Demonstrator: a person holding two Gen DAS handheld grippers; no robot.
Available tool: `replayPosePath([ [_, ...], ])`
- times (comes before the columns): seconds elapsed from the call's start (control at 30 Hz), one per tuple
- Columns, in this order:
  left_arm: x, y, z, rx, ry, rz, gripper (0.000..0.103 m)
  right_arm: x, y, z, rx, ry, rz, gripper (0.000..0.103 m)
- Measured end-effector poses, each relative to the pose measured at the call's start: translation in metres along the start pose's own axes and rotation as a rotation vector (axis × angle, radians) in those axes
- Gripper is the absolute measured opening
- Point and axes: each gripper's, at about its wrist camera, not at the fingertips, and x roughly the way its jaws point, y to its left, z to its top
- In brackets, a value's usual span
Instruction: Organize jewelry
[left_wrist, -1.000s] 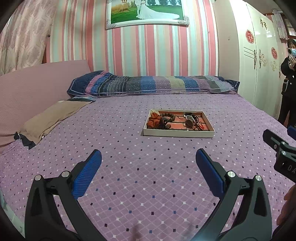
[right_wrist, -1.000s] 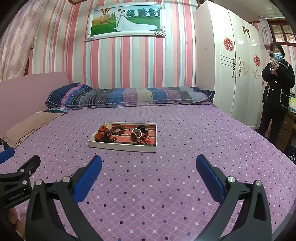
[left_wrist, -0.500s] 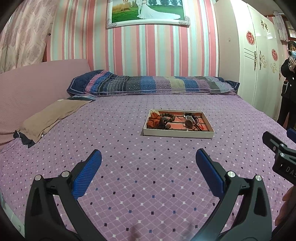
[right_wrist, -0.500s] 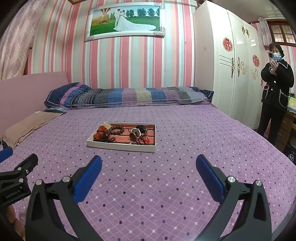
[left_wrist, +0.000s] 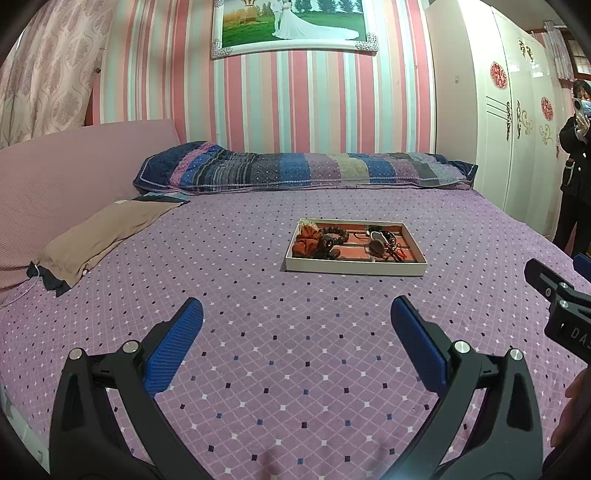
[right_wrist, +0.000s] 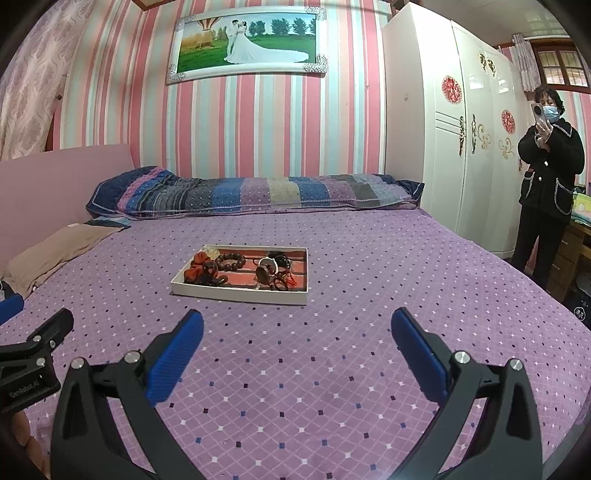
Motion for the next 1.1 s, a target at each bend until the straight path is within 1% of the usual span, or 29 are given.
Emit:
replayPosePath([
  [1.1,-0.0007,0.0022,0.0015,0.0,-0.007,0.003,0.1,-0.0016,0.0002,0.0022,-0.007,-0.003,0.0,0.101],
])
